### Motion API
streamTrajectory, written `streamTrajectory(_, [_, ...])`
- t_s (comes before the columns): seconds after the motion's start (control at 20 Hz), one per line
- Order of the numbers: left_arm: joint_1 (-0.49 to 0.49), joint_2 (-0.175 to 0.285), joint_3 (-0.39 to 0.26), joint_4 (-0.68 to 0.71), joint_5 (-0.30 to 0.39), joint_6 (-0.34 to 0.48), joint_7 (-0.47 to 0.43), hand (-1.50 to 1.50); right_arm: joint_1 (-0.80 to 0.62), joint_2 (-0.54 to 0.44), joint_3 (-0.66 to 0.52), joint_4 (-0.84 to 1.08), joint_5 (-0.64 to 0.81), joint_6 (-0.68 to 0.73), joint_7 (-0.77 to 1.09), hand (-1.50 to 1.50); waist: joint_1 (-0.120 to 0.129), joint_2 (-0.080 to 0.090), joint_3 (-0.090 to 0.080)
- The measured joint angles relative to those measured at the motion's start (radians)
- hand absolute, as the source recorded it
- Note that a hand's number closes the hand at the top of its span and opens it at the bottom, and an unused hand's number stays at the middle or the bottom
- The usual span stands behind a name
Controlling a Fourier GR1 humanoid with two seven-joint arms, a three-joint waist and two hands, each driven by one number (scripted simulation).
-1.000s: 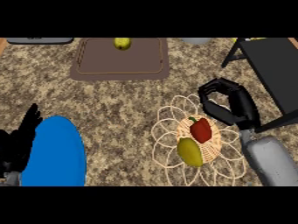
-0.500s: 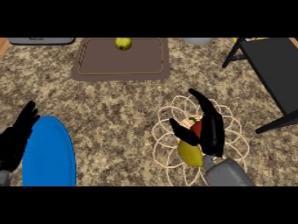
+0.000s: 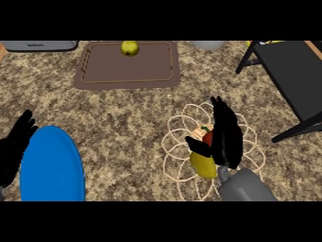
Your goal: Pick the bell pepper from the placemat and place it in the tiered shelf
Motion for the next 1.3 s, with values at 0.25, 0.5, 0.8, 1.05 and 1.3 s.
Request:
streamTrajectory(0.25, [0.013,-0.004,-0.001,-0.007,-0.002,-0.006,-0.009,0.0,-0.042,0.011,0.058,-0.013,0.081,0.322,0.228,-1.5,0.013,0.001,0.001])
streamTrajectory(0.5, [0.009,-0.007,0.006,0.002,-0.001,-0.024,-0.021,0.0,-0.107,0.027,0.095,-0.087,0.097,0.649,0.385,-1.5,0.017,0.008,0.004])
streamTrajectory(0.8, [0.014,-0.016,0.015,-0.001,-0.012,-0.038,-0.027,0.0,-0.137,0.048,0.077,-0.139,0.109,0.842,0.43,-1.5,0.025,0.016,0.008])
streamTrajectory(1.05, [0.005,-0.034,0.018,-0.005,-0.027,-0.039,-0.011,0.0,-0.134,0.029,0.026,-0.186,0.105,0.932,0.406,-1.5,0.026,0.018,0.009])
streamTrajectory(1.3, [-0.006,-0.04,0.037,0.006,-0.044,-0.053,-0.004,0.0,-0.107,0.022,-0.016,-0.184,0.131,0.971,0.382,-1.5,0.029,0.019,0.01])
